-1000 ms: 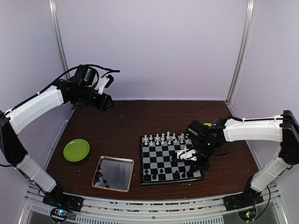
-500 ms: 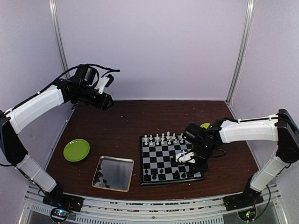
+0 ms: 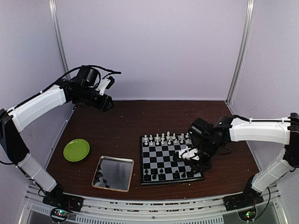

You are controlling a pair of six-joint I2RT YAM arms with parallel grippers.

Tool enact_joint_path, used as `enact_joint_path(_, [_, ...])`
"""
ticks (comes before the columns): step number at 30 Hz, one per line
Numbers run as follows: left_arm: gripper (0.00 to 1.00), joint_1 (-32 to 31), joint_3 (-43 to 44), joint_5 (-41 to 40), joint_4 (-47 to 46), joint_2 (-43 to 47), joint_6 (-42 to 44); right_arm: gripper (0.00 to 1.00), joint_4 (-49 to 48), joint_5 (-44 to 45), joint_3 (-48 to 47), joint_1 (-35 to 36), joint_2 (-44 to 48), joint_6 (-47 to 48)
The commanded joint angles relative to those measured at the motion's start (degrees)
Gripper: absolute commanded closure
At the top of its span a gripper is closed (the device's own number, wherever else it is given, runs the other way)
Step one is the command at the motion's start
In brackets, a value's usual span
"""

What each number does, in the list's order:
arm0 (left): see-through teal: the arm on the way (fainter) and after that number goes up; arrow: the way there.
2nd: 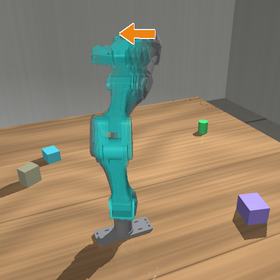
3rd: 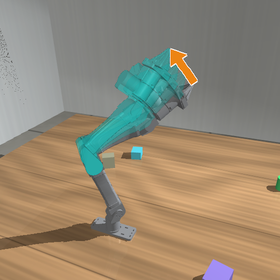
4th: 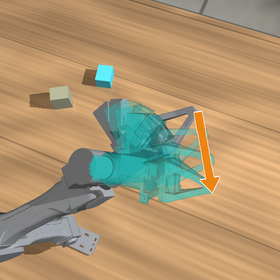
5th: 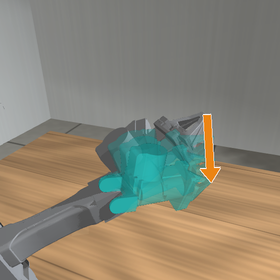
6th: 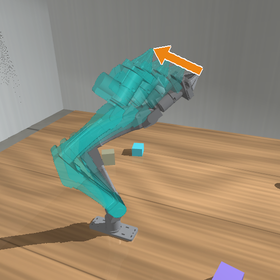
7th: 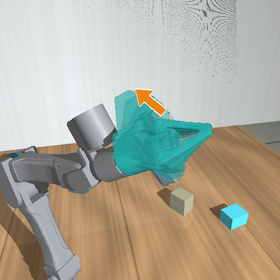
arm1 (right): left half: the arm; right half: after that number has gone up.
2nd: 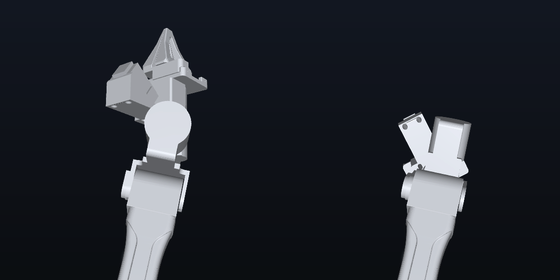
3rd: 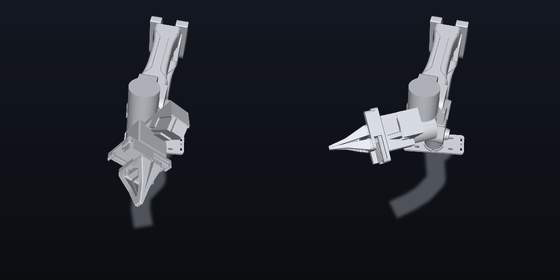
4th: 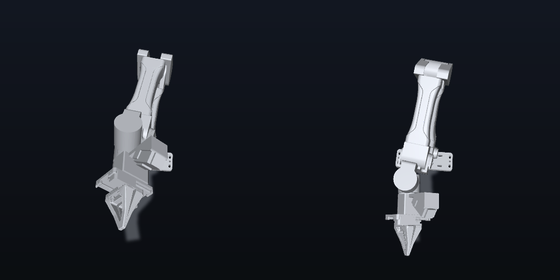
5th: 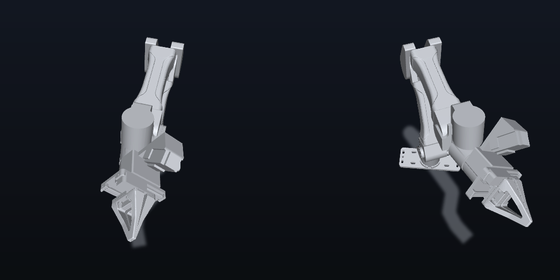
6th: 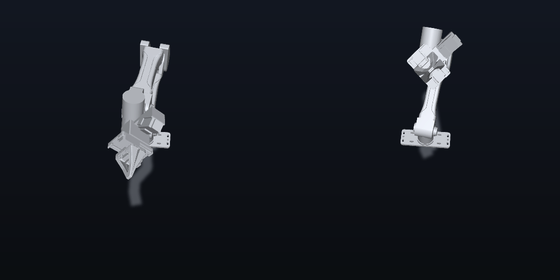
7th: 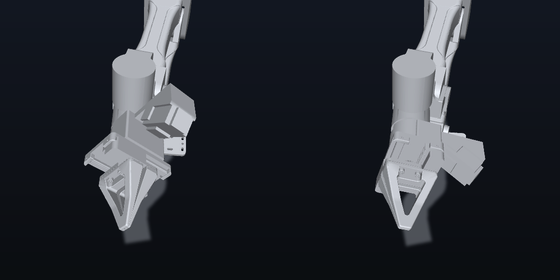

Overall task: Set up the chess pieces on the board
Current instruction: Place the knight at b8, then pick up the pawn from the storage box.

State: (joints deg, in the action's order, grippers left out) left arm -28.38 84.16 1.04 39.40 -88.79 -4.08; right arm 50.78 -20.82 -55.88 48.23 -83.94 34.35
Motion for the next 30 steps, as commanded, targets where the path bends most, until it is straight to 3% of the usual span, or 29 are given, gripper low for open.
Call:
enact_joint_path(1, [0.6, -2.31, 3.87, -6.04, 6.16, -2.77, -0.29, 0.64, 1.01, -6.75, 1.86, -4.18, 7.79, 0.98])
enact_joint_path(4, [0.63, -3.69, 2.06, -2.87, 10.78, -2.53, -3.07, 0.64, -3.44, -9.59, 5.28, -9.08, 10.87, -0.31])
enact_joint_path(8, [0.64, -6.15, -9.71, -0.87, 11.86, 2.08, -8.52, 0.65, -6.29, -5.08, 5.46, -12.07, 12.14, -1.71])
enact_joint_path(16, [0.69, -17.23, -24.88, -1.62, 15.27, 7.95, -21.48, 0.64, -7.89, -4.2, 5.59, -12.72, 14.0, -1.57])
enact_joint_path(24, [0.66, -23.04, -30.04, 0.99, 16.28, 6.59, -22.82, 0.64, -7.2, -5.02, 5.73, -12.64, 14.68, -1.12])
enact_joint_path(30, [0.72, -25.22, -30.04, 1.31, 16.33, 1.88, -21.62, 0.64, -7.5, -4.38, 6.13, -12.63, 15.56, -1.21])
